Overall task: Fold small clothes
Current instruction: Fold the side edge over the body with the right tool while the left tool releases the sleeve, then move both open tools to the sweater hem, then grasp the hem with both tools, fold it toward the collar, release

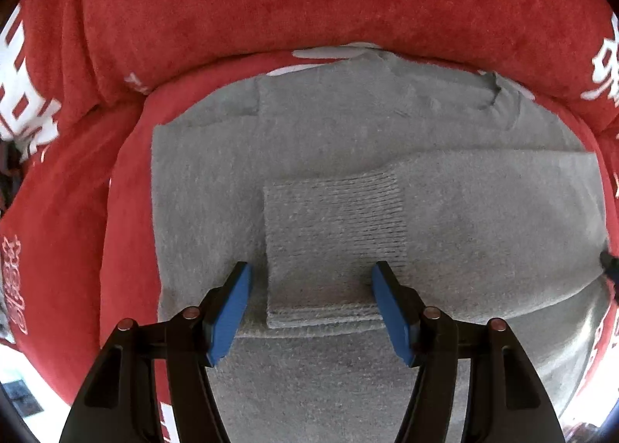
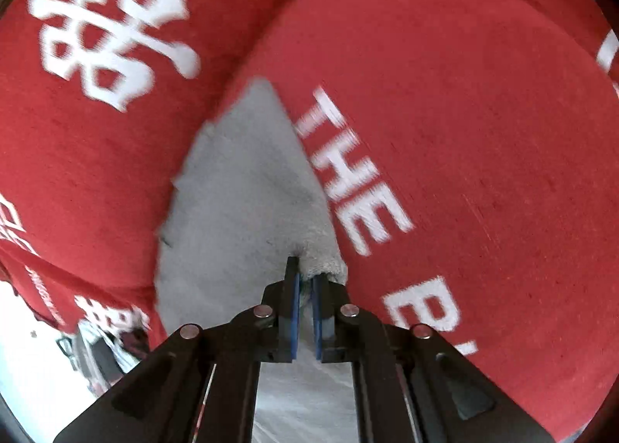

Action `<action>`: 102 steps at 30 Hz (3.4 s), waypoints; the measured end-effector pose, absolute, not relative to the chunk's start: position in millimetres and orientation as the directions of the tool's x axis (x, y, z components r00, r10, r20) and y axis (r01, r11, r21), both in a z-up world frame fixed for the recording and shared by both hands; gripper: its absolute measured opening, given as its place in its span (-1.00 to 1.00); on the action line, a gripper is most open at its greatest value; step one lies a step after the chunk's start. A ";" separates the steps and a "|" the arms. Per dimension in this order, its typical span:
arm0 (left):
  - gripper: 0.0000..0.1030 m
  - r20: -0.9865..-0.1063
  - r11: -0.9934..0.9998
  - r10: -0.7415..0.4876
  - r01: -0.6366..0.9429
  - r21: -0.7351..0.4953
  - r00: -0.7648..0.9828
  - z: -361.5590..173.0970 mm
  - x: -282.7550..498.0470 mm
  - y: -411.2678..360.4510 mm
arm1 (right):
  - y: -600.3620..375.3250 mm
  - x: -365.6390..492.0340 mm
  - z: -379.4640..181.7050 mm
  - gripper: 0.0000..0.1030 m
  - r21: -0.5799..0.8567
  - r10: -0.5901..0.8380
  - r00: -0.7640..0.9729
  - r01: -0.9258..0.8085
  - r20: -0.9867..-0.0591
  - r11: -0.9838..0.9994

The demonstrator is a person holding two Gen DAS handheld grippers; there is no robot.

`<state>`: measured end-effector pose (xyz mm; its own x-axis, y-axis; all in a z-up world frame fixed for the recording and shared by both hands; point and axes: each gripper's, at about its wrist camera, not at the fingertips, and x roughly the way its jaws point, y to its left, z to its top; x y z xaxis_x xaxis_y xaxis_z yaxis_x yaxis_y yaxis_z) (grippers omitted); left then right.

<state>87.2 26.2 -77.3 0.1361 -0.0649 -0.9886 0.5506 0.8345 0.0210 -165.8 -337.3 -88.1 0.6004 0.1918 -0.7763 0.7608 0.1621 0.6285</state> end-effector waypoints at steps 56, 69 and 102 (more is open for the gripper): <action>0.99 -0.992 0.728 -0.099 0.686 -0.017 0.081 116.5 -40.7 160.1 | -110.0 -182.3 74.5 0.53 0.340 0.148 0.309 0.784 -0.939 0.520; 0.99 -1.000 0.699 -0.024 0.715 -0.007 0.013 62.5 -67.7 180.6 | -109.4 -266.9 74.6 0.53 0.293 0.071 0.287 0.889 -0.955 0.353; 0.99 -0.989 0.912 -0.047 0.397 -0.101 -0.143 -110.9 -152.9 219.4 | -99.7 -313.2 -109.7 0.53 0.320 0.325 0.118 0.652 -0.938 0.687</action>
